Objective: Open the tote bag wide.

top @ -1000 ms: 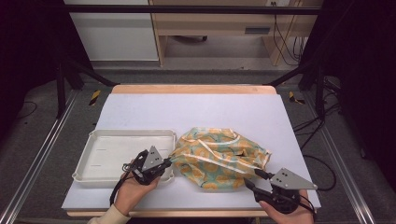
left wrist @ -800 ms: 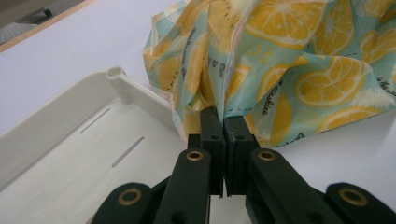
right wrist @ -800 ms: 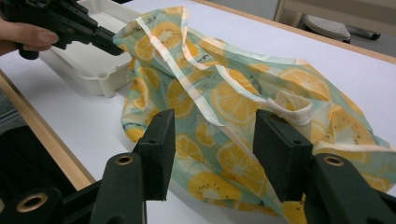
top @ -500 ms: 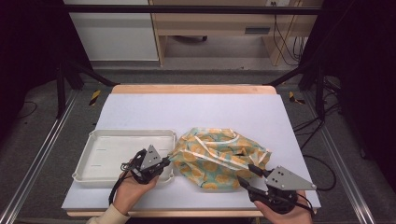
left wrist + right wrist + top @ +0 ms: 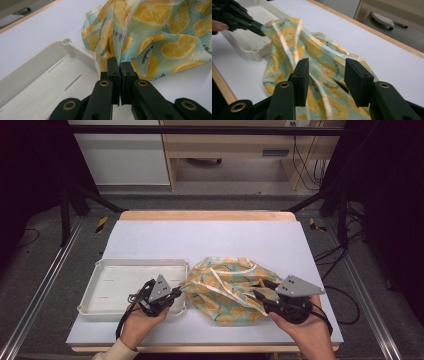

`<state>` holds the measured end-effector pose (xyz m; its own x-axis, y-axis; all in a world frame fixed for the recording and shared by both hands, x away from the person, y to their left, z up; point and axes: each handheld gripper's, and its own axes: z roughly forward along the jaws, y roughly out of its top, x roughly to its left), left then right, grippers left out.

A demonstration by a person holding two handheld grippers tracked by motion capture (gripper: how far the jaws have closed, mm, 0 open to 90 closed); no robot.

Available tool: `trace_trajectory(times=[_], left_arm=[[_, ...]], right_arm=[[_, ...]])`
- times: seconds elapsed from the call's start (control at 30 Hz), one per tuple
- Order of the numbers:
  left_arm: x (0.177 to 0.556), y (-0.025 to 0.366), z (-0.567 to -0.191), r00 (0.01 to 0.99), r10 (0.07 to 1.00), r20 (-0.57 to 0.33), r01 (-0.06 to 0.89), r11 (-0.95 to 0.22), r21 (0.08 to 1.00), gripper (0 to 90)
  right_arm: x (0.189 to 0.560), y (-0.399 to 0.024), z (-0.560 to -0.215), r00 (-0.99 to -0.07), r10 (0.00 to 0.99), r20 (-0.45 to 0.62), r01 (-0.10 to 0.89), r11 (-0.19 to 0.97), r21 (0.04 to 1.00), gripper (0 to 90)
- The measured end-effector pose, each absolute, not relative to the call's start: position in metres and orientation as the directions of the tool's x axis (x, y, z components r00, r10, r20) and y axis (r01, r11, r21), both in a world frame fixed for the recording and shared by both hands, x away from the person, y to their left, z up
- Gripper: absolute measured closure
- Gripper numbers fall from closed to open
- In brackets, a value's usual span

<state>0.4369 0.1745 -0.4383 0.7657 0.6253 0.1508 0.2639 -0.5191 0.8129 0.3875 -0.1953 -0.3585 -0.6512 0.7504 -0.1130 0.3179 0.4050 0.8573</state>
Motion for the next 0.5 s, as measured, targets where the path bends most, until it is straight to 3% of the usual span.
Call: trace_trajectory(times=[0.2, 0.5], left_arm=[[0.437, 0.175, -0.437, 0.765, 0.625, 0.151, 0.262, -0.517, 0.815, 88.9], [0.437, 0.177, -0.435, 0.762, 0.630, 0.152, 0.255, -0.507, 0.824, 88.9]], right_arm=[[0.427, -0.198, -0.377, -0.669, 0.735, -0.110, 0.378, 0.464, 0.801, 59.9], [0.447, -0.198, -0.409, -0.711, 0.700, -0.069, 0.438, 0.517, 0.735, 47.0]])
